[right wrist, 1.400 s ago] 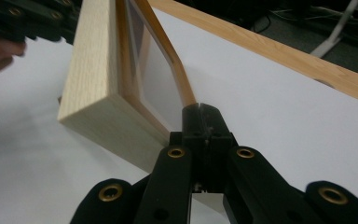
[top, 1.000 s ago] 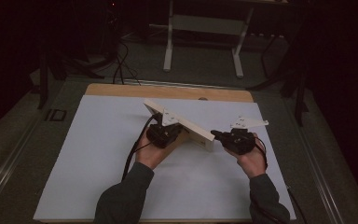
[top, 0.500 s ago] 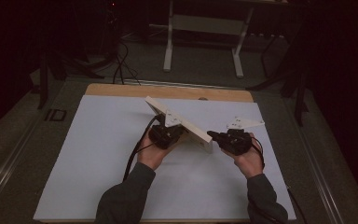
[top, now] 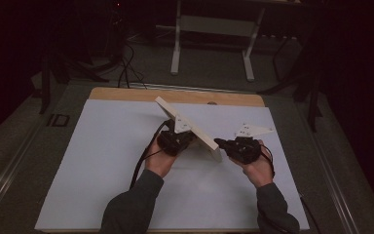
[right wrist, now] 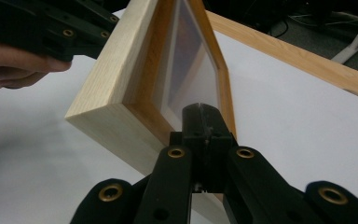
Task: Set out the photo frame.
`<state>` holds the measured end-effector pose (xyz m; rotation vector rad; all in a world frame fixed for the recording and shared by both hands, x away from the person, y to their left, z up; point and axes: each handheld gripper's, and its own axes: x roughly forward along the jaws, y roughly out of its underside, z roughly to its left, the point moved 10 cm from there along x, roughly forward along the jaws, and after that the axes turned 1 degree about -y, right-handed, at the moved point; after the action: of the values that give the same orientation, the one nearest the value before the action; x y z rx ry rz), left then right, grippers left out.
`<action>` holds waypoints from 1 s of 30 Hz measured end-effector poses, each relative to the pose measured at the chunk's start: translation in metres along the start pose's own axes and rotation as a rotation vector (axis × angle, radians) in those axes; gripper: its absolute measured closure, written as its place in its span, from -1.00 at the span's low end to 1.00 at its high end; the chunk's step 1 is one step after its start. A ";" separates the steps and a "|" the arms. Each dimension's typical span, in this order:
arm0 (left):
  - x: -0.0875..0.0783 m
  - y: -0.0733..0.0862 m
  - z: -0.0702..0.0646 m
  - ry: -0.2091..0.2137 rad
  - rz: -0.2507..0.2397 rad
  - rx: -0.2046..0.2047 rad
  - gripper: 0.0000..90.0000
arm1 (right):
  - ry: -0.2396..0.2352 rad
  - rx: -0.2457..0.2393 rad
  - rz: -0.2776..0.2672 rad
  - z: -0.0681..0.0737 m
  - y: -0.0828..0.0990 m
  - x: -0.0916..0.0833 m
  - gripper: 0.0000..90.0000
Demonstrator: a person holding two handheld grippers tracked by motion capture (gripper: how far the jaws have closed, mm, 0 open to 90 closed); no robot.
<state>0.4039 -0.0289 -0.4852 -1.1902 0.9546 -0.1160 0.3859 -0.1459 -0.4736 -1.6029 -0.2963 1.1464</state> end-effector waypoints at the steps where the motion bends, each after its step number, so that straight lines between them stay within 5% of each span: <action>1: 0.000 0.000 0.000 0.001 0.000 0.000 1.00 | -0.003 -0.004 -0.001 0.001 0.000 0.000 1.00; 30: 0.002 0.001 0.007 0.049 0.011 0.002 1.00 | -0.057 -0.056 -0.005 0.024 -0.002 0.009 1.00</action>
<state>0.4094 -0.0245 -0.4871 -1.1842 1.0039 -0.1376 0.3720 -0.1240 -0.4749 -1.6192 -0.3718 1.1907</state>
